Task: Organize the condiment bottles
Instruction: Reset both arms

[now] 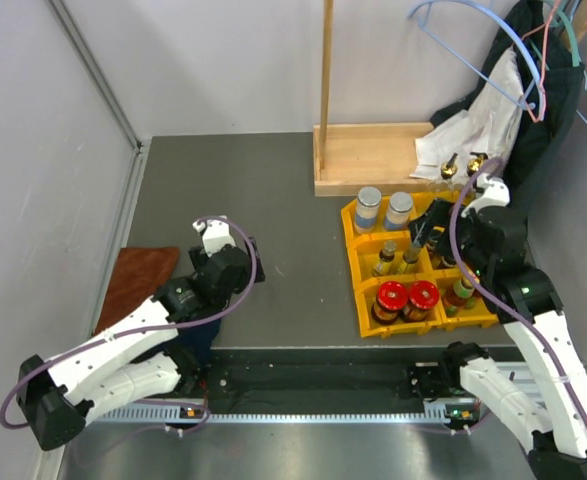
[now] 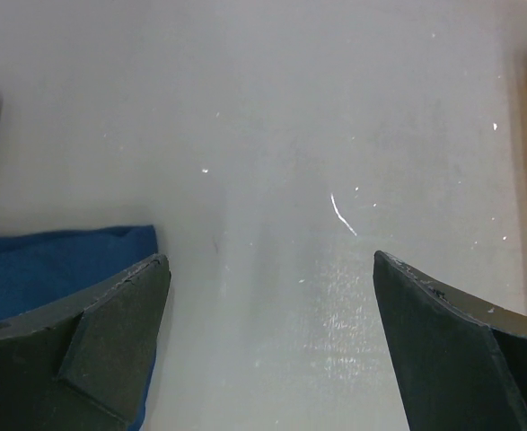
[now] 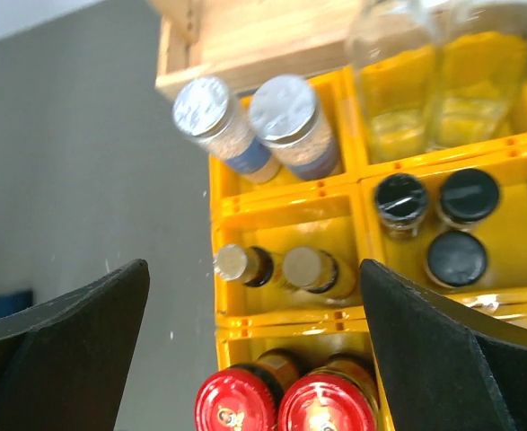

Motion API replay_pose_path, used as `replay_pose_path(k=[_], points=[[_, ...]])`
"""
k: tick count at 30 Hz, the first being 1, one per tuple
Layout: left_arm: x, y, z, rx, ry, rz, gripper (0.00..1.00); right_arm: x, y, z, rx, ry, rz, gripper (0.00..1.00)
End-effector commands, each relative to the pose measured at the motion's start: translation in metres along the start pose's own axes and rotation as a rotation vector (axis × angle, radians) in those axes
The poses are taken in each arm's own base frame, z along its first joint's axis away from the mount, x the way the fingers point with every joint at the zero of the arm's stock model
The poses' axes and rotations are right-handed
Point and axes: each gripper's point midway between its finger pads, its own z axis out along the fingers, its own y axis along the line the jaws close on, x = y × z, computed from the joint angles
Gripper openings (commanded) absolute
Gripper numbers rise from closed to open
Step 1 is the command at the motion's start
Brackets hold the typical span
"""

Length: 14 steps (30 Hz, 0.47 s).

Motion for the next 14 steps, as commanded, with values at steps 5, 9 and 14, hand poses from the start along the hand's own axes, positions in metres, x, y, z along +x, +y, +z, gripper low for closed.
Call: replay_pose_path(k=[5, 9, 14], points=[[-0.014, 0.009, -0.014, -0.021, -0.024, -0.052, 0.99, -0.019, 0.029, -0.011, -0.117, -0.050, -0.044, 0.99], [-0.016, 0.018, -0.018, -0.032, -0.051, -0.063, 0.99, -0.020, 0.026, -0.012, -0.107, -0.056, -0.044, 0.99], [-0.018, 0.015, -0.016, -0.021, -0.070, -0.069, 0.99, -0.017, 0.017, -0.014, -0.064, -0.054, -0.054, 0.99]])
